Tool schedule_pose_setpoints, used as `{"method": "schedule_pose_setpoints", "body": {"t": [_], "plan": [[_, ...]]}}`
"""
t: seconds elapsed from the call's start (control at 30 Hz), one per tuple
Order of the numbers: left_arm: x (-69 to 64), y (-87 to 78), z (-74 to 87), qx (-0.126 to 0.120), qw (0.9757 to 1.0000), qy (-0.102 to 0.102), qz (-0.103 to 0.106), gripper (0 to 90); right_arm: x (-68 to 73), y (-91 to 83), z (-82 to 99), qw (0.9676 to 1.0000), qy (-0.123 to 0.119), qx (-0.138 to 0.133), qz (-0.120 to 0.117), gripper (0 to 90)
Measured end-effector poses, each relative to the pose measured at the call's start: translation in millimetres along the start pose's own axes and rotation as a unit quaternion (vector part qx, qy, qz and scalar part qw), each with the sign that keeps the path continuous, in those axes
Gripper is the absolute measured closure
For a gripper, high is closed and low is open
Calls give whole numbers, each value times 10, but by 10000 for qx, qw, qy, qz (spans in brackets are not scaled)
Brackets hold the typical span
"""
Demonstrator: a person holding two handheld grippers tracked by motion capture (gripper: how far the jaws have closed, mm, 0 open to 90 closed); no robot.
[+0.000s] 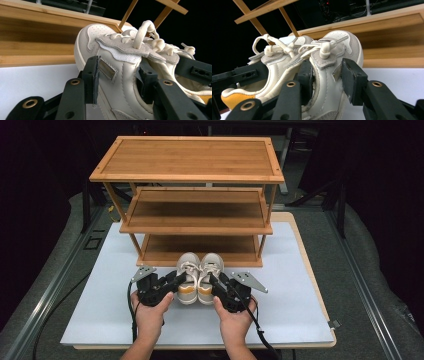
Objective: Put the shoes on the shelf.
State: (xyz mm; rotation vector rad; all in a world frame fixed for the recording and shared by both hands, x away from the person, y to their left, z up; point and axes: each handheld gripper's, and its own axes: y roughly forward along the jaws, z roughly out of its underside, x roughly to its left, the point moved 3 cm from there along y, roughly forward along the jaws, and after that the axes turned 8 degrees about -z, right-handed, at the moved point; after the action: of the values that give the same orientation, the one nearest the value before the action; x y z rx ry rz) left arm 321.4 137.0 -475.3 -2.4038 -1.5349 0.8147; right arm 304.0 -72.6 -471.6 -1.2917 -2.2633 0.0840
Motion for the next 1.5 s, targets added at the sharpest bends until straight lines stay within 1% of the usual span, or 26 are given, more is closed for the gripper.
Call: {"method": "schedule_pose_setpoints", "body": {"t": [0.03,0.07,0.13,0.17,0.2,0.27,0.3,0.33,0.37,0.4,0.5,0.53,0.57,0.67,0.73,0.83,0.9,0.97,1.03,1.07,1.1,1.27,1.4,1.43,1.47,1.5], "plan": [[-4,-16,-26,5,10000,-4,6,593,4,-11,-13,9999,7,50,-90,624],[-10,-24,-39,0,10000,-10,4,593,17,-9,-38,10000,25,-32,-88,623],[-24,-52,-82,11,10000,19,-10,592,31,-20,-62,10000,45,-33,-38,623],[-33,-66,-103,1,10000,35,-16,593,38,-37,-73,9999,64,33,-124,623],[-41,-81,-124,-3,10000,62,-20,593,53,-36,-86,9999,85,-48,-63,623],[-63,-109,-168,-20,9999,103,-26,592,74,-46,-107,9998,46,-126,-121,623],[-68,-120,-181,-18,9999,122,-27,592,84,-75,-119,9999,37,-17,-139,623],[-79,-130,-197,-37,9999,122,-31,593,91,-68,-129,9998,43,-122,-127,623],[-96,-144,-215,-48,9999,129,-26,593,96,-88,-142,9999,46,-67,-152,623],[-115,-161,-234,-72,9999,150,-20,592,112,-103,-174,9997,46,-171,-146,623],[-137,-188,-262,-79,9998,182,-20,593,138,-140,-229,9999,-4,-139,-89,623],[-140,-207,-287,-67,9999,150,14,593,150,-147,-250,9997,-7,-161,-164,623],[-140,-207,-287,-67,9999,150,14,593,157,-155,-263,9998,-19,-148,-89,623],[-159,-241,-337,-59,9999,119,25,593,183,-173,-306,9998,-1,-137,-118,623],[-177,-269,-369,-77,9998,177,-10,593,205,-182,-331,9999,-45,-142,-78,623],[-201,-304,-417,-120,9997,205,-32,593,244,-204,-374,9998,-106,-120,-133,624],[-217,-326,-457,-164,9996,218,-30,593,279,-215,-427,9997,-154,-183,-71,623],[-221,-331,-473,-178,9996,214,-15,593,288,-226,-443,9997,-159,-143,-139,623],[-233,-333,-505,-196,9996,224,-10,593,295,-220,-480,9994,-190,-249,-134,623],[-237,-331,-520,-210,9995,219,1,593,295,-232,-491,9996,-186,-178,-151,623],[-244,-324,-545,-215,9995,218,1,593,294,-227,-534,9995,-181,-221,-160,623],[-245,-319,-590,-223,9996,197,22,593,302,-214,-594,9993,-238,-245,-121,623],[-256,-322,-634,-223,9996,195,25,593,305,-225,-626,9995,-237,-159,-145,623],[-261,-323,-646,-238,9995,205,29,593,307,-212,-633,9993,-244,-259,-136,623],[-265,-321,-654,-243,9995,206,35,593,311,-225,-643,9995,-236,-193,-95,623],[-270,-319,-661,-240,9995,212,39,593,309,-218,-656,9992,-257,-260,-146,623]]}}
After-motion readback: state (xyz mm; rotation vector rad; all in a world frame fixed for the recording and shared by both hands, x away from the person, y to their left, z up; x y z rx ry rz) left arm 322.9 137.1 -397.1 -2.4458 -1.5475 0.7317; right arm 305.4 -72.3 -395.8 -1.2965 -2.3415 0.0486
